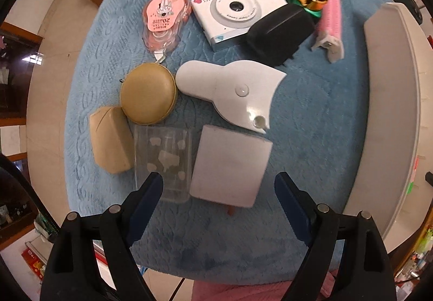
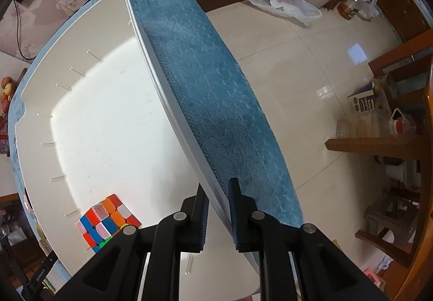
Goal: Organize rigid objects
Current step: 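Move the left tool back to the white charger block, then close the left gripper on the white charger block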
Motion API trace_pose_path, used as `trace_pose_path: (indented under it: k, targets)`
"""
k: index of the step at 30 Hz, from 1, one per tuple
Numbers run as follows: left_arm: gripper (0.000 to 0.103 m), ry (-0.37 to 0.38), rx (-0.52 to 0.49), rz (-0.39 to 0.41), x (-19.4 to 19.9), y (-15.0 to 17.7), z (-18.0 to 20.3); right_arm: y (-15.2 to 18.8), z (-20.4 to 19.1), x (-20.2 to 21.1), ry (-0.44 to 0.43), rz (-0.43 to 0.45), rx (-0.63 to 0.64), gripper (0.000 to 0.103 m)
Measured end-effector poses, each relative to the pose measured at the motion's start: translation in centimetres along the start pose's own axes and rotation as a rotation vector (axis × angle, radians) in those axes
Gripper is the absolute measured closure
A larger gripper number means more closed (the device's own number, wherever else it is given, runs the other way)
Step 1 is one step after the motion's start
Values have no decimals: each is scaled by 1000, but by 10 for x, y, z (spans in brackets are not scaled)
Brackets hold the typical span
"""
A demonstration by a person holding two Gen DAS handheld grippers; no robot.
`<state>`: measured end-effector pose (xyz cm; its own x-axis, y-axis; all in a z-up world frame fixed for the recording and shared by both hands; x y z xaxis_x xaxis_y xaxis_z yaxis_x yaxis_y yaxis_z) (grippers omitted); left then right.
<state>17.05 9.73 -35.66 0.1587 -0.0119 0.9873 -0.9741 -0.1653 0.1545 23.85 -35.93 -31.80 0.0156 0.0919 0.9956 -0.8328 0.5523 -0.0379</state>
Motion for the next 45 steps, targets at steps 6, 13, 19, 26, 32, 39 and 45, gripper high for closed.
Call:
trace_pose_path:
  k: [6,13,19,26,32,39,45]
  targets:
    - [15,-35,-59,6,-1,-11,-8,-1,2,-4,13,-3,-17,87]
    - [15,-32,-99,-17,0,-16,-4,0,4,-4,18,-6,-22,87]
    - [15,-3,-112,-33,-1,-16,23,0,4,-4,15,-8,-22,87]
    - [15,16,-104,-48,2,-1,52,2,5,-4,11,-10,-18,87]
    - [22,38,-105,-31,-4,3,55,3,4,-5,7,-13,-12,87]
    - [44,40,-79,-66,2,8,41,1,4,-5,2,-15,-11,87]
    - [45,66,-61,-98,2,1,29,1,3,-5,-3,-13,-10,87]
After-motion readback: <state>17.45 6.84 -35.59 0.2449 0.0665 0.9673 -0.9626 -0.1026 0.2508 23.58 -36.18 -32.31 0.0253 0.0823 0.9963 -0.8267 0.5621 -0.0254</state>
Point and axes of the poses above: each gripper's, at about its wrist camera, not at the fingertips, and x roughly against the way its jaws point, z to its right, y to its underside, the point moved 10 cm from there along -x, roughly the way its jaws point, and after that the axes turned 4 degrees about y, right-handed, at the moved point
